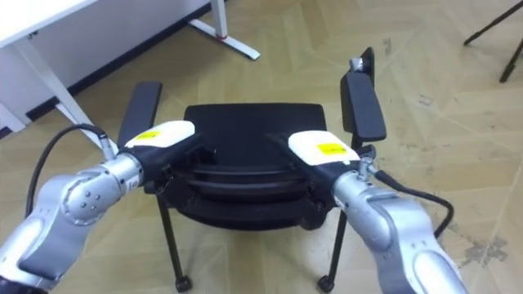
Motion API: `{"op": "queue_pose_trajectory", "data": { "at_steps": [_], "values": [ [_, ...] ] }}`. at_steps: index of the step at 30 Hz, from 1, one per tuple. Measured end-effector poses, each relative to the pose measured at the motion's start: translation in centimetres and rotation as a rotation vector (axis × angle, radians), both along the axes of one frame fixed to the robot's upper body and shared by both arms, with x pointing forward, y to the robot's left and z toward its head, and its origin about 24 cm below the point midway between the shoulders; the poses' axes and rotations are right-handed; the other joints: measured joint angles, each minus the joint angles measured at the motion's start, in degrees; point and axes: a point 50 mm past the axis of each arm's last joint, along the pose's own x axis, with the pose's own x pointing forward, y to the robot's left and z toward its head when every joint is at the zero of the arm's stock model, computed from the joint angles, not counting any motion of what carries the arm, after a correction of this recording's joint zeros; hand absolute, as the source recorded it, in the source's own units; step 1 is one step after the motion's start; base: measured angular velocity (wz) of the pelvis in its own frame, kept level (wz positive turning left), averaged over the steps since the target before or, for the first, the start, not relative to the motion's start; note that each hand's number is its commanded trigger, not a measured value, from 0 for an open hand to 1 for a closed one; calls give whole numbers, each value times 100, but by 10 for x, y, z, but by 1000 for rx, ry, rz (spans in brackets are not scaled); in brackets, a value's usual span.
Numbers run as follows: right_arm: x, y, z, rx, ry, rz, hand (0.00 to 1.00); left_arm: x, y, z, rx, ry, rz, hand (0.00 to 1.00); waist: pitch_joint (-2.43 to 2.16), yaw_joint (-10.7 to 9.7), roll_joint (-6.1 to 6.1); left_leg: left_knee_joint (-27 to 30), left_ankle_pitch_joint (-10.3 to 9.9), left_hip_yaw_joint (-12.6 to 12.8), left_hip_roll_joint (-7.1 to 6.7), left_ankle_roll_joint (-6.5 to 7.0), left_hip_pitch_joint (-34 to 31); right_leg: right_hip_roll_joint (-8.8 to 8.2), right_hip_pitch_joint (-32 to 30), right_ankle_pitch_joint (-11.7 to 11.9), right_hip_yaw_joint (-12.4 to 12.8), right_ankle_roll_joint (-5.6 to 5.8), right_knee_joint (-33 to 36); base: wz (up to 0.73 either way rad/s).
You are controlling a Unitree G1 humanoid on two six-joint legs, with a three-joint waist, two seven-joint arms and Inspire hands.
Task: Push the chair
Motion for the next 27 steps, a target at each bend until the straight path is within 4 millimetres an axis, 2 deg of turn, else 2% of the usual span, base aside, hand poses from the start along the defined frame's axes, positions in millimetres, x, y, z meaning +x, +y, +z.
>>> {"op": "queue_pose_trajectory", "data": {
  "at_steps": [3, 8, 11, 13, 27],
  "values": [
    [2, 6, -7, -45, -27, 13, 0, 0, -2, -1, 1, 1, -2, 100, 11, 0, 27, 64, 0, -59, 1, 0, -31, 4, 22, 0, -134, 0, -23, 12],
    [5, 10, -11, -104, -89, 29, 0, 4, -5, -1, -3, -11, -3, 100, 6, -15, 162, 178, -1, -177, 4, -1, -201, 32, 11, 0, -190, 0, -90, 10],
    [6, 10, -12, -113, -100, 29, 3, 6, -5, -2, -3, -14, -5, 100, 0, -13, 190, 186, 3, -190, 16, -7, -228, 46, 9, 0, -194, -1, -89, 2],
    [6, 10, -12, -133, -125, 28, 98, 7, -6, 0, -5, -23, -7, 100, -2, -9, 198, 255, 3, -194, 16, -7, -325, 45, -39, 6, -206, -11, -88, 2],
    [6, 8, -19, -147, -178, 5, 100, 7, -9, 1, -3, -27, -15, 100, -11, 20, 186, 315, 3, -195, 16, -7, -383, 45, -109, 15, -195, -25, -77, 0]
  ]
}}
